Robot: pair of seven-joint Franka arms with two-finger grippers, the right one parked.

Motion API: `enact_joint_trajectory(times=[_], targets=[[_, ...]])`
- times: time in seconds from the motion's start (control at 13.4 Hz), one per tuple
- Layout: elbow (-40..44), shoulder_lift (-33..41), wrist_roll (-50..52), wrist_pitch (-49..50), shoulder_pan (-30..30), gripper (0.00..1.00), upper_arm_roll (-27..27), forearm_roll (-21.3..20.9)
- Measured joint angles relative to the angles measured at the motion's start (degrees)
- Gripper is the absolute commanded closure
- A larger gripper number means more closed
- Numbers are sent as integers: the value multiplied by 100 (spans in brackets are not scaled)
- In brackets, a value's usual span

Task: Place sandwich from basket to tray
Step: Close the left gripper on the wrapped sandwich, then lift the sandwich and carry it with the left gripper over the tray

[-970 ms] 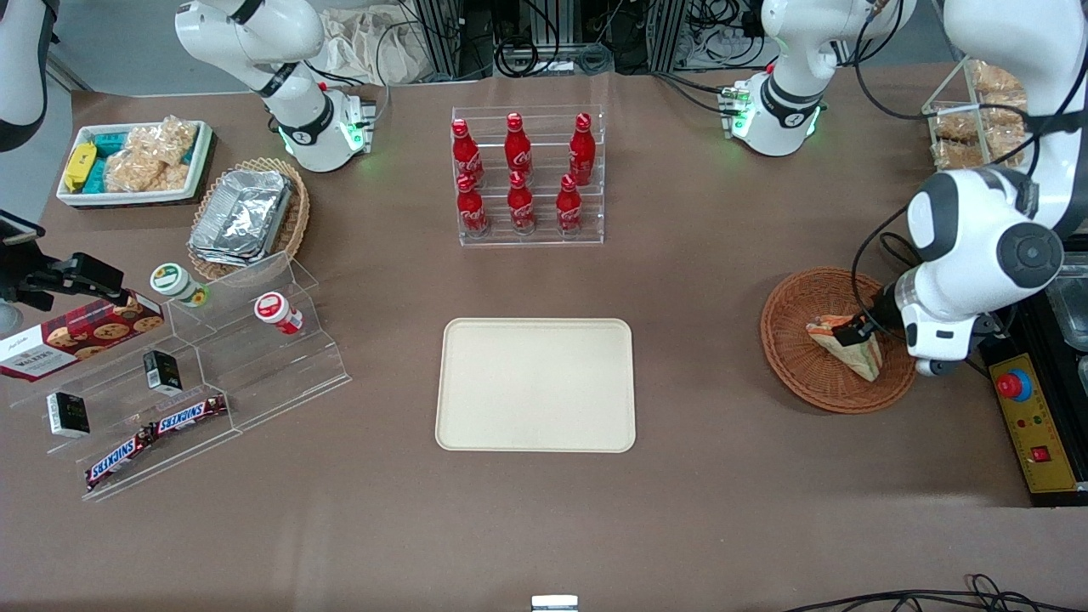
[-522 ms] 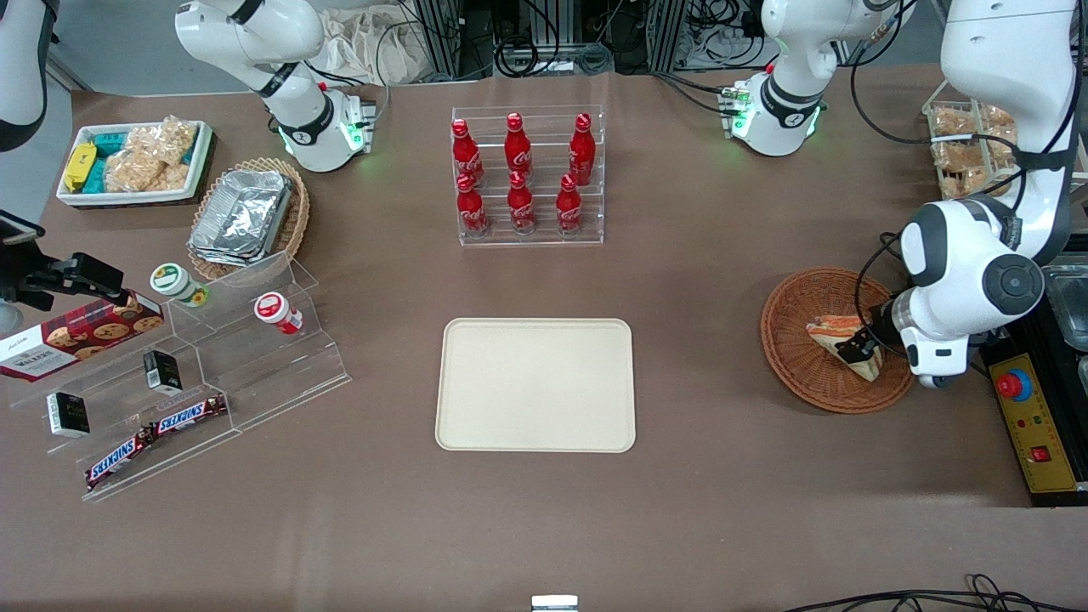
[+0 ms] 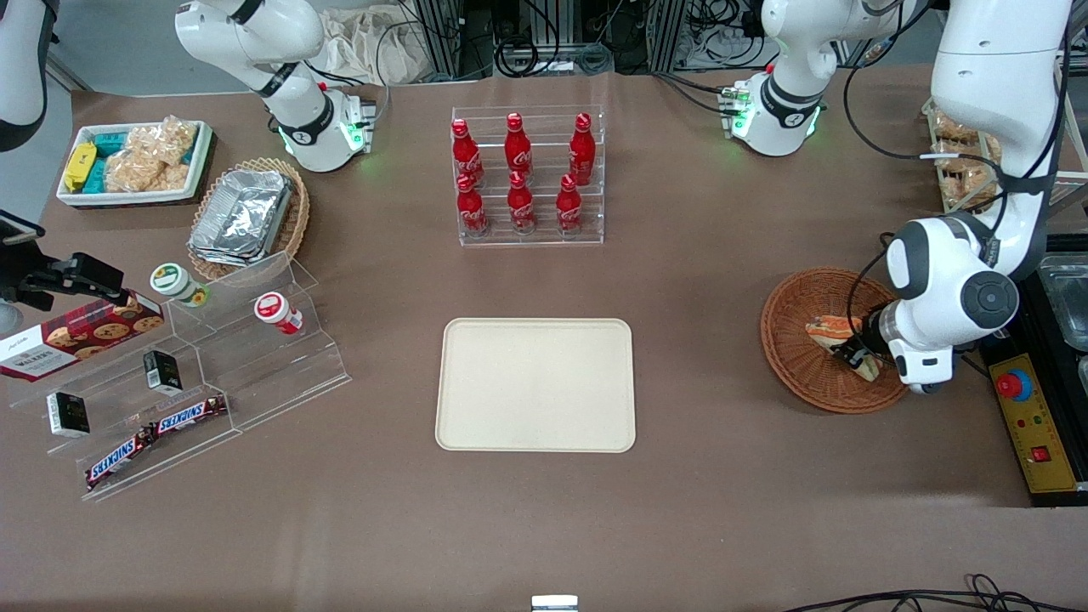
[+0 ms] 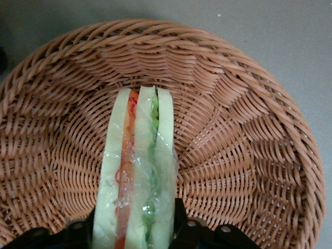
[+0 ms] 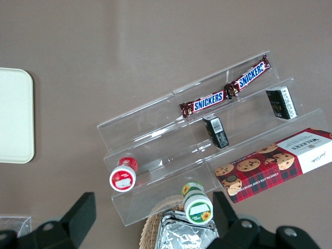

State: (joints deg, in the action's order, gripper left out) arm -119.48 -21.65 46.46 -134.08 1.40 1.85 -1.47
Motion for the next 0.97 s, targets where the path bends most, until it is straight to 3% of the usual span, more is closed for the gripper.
enact_joint_trajectory(times=[0.22, 0.52, 0.75, 0.97], targets=[[89, 147, -20, 218, -9, 100, -15, -60], [730, 925, -62, 1793, -265, 100, -239, -59], [1385, 1157, 52, 2529, -607, 100, -841, -48], [1626, 958, 227, 2192, -849, 100, -1573, -18]])
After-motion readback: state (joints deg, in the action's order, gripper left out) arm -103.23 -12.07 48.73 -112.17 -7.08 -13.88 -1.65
